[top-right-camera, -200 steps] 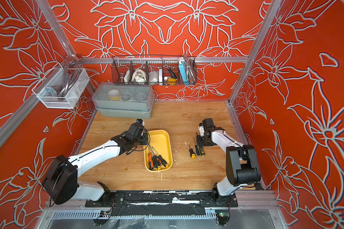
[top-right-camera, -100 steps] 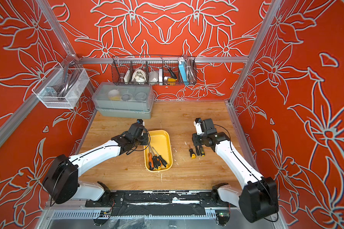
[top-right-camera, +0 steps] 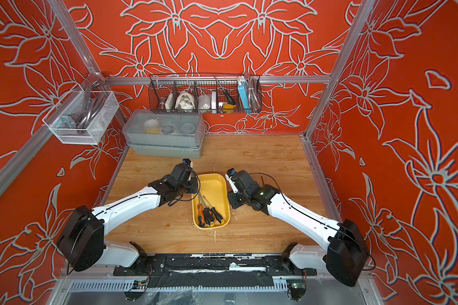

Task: Take out the screwdriver from the storage box
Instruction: Pick up the screwdriver from the storage box.

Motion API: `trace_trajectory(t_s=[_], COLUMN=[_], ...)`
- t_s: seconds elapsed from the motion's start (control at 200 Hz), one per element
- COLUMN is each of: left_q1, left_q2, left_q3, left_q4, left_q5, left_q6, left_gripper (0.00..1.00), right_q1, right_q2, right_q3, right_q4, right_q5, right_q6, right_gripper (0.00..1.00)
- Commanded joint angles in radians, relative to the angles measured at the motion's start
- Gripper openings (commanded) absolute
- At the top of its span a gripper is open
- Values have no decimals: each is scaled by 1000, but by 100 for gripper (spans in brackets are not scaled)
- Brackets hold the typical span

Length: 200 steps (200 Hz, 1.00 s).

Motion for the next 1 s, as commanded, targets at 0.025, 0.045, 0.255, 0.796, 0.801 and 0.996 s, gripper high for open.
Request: trace_trajectory(t_s=[0.025, 0.045, 0.255, 0.796, 0.801, 0.996], left_q1=[3, 4, 4, 4, 3, 4], left_q2=[-12, -11, -9, -18, -18, -12], left_q3=[46, 46, 43, 40, 39, 40], left_q4=[34, 35, 37, 35, 35, 40], left_q5=[24, 25, 23, 19, 19, 20], left_q6=[-4, -4, -6, -6, -5, -7], left_gripper=[0, 0, 0, 0, 0, 0], right_q1=[66, 72, 120, 144, 144, 173], right_q2=[50, 62, 133, 298, 296, 275], right_q3=[74, 83, 107, 122, 123, 127], right_q4=[68, 67, 93, 86, 86, 61], right_q5=[51, 53, 44, -42, -43, -29], right_q6=[12, 11, 4, 47, 48, 135], right_gripper=[40, 40, 40, 42, 42, 45])
